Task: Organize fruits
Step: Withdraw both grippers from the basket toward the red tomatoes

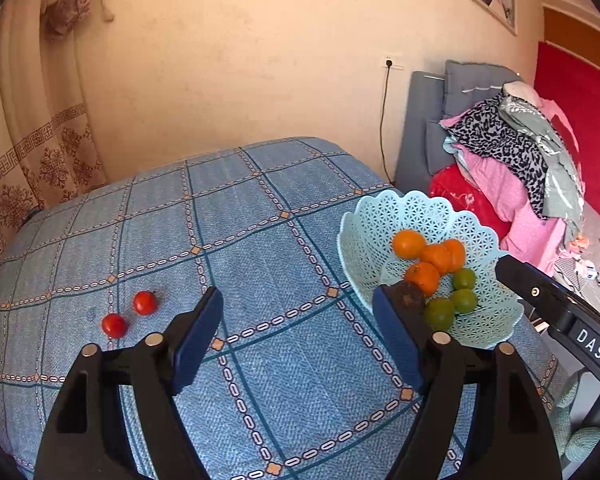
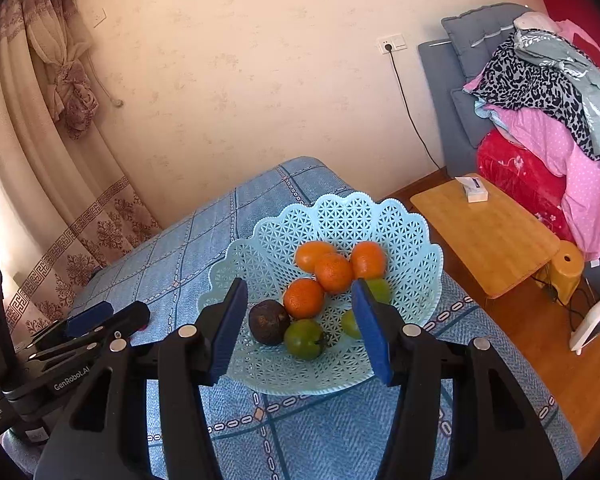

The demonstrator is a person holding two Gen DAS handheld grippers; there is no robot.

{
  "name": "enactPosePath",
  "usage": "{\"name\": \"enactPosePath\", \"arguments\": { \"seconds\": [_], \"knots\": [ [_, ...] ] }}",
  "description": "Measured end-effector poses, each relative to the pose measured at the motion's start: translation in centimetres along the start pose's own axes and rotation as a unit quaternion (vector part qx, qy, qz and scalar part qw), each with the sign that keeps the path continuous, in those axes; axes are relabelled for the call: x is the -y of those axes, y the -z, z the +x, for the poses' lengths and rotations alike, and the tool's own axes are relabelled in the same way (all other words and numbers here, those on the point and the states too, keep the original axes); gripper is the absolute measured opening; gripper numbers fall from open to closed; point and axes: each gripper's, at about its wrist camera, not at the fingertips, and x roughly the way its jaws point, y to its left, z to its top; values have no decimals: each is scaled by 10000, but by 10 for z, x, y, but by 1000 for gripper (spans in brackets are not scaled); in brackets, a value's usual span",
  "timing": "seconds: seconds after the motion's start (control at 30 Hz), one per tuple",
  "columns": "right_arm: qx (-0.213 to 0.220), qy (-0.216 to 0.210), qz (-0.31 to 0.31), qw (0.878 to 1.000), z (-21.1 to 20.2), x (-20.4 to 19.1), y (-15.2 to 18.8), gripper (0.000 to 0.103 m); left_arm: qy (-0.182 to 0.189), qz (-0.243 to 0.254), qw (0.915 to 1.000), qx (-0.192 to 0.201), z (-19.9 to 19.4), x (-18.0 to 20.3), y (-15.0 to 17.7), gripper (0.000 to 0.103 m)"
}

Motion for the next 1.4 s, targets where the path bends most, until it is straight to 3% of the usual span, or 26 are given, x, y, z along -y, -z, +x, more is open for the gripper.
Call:
{"name": "enactPosePath", "arguments": {
  "seconds": [0.17,0.93,1.03,1.4],
  "knots": [
    [-4,-71,-90,9999,2,-12,3,63,-390,-31,9992,38,-1,-15,3,83],
    [-314,-425,-719,9960,28,-85,18,65,-844,-347,9958,66,-10,-72,20,83],
    [-345,-446,-810,9951,33,-95,22,72,-889,-413,9952,42,-9,-81,22,83],
    [-588,-527,-1171,9900,57,-124,35,73,-1036,-595,9928,-84,1,-112,28,83]
  ]
}}
